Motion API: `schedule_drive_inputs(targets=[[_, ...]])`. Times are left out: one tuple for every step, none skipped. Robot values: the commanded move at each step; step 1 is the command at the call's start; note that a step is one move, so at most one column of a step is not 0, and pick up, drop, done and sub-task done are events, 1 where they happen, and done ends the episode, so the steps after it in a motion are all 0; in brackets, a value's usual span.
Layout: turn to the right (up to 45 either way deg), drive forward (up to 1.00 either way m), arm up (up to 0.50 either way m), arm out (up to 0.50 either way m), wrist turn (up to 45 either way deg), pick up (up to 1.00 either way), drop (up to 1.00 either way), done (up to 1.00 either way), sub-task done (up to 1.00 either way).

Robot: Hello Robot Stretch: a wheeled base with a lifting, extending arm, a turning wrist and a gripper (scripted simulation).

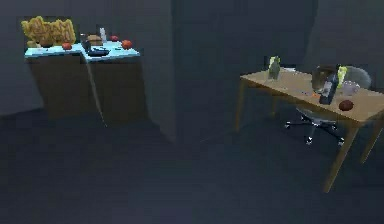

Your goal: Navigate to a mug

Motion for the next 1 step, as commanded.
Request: schedule_drive_inputs(targets=[[45.0,0.0,0.0,0.0,0.0,0.0,0.0,0.0,0.0]])
